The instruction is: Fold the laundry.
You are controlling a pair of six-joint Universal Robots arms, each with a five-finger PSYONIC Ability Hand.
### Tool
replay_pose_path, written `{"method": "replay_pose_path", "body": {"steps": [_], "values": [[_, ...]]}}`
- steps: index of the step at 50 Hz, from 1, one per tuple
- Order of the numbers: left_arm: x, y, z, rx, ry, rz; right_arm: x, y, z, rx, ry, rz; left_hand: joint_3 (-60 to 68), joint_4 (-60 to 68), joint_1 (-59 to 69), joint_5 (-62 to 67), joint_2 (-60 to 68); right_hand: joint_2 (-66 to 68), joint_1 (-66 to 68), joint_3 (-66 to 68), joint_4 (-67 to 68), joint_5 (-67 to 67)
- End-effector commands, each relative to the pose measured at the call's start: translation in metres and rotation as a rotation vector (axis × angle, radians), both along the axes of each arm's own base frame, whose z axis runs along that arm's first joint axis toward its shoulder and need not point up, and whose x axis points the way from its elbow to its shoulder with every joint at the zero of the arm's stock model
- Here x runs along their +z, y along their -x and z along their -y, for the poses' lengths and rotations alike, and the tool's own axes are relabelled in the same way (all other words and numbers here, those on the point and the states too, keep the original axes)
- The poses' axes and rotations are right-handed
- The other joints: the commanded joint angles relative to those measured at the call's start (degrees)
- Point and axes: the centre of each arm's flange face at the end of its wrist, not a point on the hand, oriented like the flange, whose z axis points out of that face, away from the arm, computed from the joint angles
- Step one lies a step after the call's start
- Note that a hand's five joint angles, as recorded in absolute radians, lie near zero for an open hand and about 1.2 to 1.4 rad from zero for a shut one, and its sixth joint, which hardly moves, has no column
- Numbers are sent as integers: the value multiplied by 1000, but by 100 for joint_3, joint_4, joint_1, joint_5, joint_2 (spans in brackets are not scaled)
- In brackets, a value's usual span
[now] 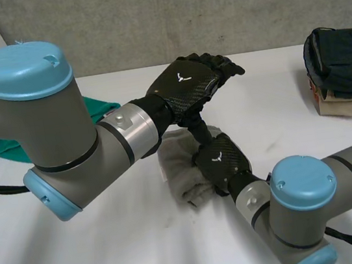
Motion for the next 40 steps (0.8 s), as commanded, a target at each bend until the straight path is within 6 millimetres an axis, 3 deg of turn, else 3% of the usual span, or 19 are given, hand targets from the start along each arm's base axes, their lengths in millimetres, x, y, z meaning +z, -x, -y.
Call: {"method": "replay_pose_path", "body": {"steps": [1, 4, 5, 8, 9, 12, 13, 16, 17, 23, 25, 28, 29, 31, 32, 35, 36, 38, 40], "values": [[4, -1, -1, 2, 9, -5, 16, -9, 20, -15, 63, 48, 14, 80, 92, -34, 55, 1530, 2326, 1427, 1252, 1845], [9, -2, 1, 7, 21, -14, 36, -6, 43, -62, 116, 86, -19, 47, 59, -67, 21, 1530, 2326, 1427, 1252, 1845], [12, -3, 1, 10, 26, -20, 51, -1, 62, -100, 155, 112, -20, 47, 59, -67, 21, 1530, 2326, 1427, 1252, 1845], [29, -11, 4, 34, 61, -45, 84, 10, 90, -150, 236, 169, -20, 47, 59, -67, 21, 1530, 2326, 1427, 1252, 1845], [33, -13, 4, 40, 71, -52, 109, 20, 107, -182, 301, 208, -20, 47, 59, -67, 21, 1530, 2326, 1427, 1252, 1845], [45, -15, 4, 54, 93, -79, 148, 35, 128, -229, 398, 269, -20, 47, 59, -67, 21, 1530, 2326, 1427, 1252, 1845], [48, -16, 4, 59, 98, -86, 172, 48, 143, -264, 460, 312, -20, 47, 59, -67, 21, 1530, 2326, 1427, 1252, 1845], [55, -17, 4, 63, 107, -116, 200, 73, 166, -318, 534, 374, -20, 47, 59, -67, 21, 1530, 2326, 1427, 1252, 1845], [56, -17, 4, 63, 107, -123, 214, 91, 180, -341, 573, 411, -20, 47, 59, -67, 21, 1530, 2326, 1427, 1252, 1845], [54, -19, 4, 67, 85, -130, 235, 167, 223, -384, 659, 472, -3, 64, 76, -51, 38, 1530, 2326, 1427, 1252, 1845], [51, -19, 3, 68, 77, -125, 230, 201, 242, -389, 672, 473, -3, 64, 76, -51, 38, 1530, 2326, 1427, 1252, 1845], [46, -20, 3, 66, 66, -115, 205, 234, 263, -396, 646, 462, -3, 64, 76, -51, 38, 1530, 2326, 1427, 1252, 1845], [45, -20, 3, 66, 65, -114, 183, 250, 276, -386, 616, 453, 14, 80, 92, -34, 55, 1530, 2326, 1427, 1252, 1845], [42, -19, 3, 65, 59, -110, 166, 261, 285, -371, 593, 446, -3, 64, 76, -50, 38, 1530, 2326, 1427, 1252, 1845], [40, -18, 3, 64, 54, -106, 146, 272, 293, -357, 554, 440, -3, 64, 76, -51, 38, 1530, 2326, 1427, 1252, 1845], [37, -17, 1, 58, 49, -101, 112, 288, 302, -343, 478, 432, -3, 64, 76, -50, 38, 1530, 2326, 1427, 1252, 1845], [37, -16, 1, 56, 47, -100, 82, 305, 306, -348, 411, 424, 14, 80, 92, -34, 55, 1530, 2326, 1427, 1252, 1845], [33, -15, 1, 57, 39, -93, 56, 322, 307, -353, 356, 406, 14, 80, 92, -34, 55, 1530, 2326, 1427, 1252, 1845], [29, -14, 2, 55, 30, -89, 43, 330, 306, -352, 325, 401, 14, 80, 92, -34, 55, 1530, 2326, 1427, 1252, 1845]]}}
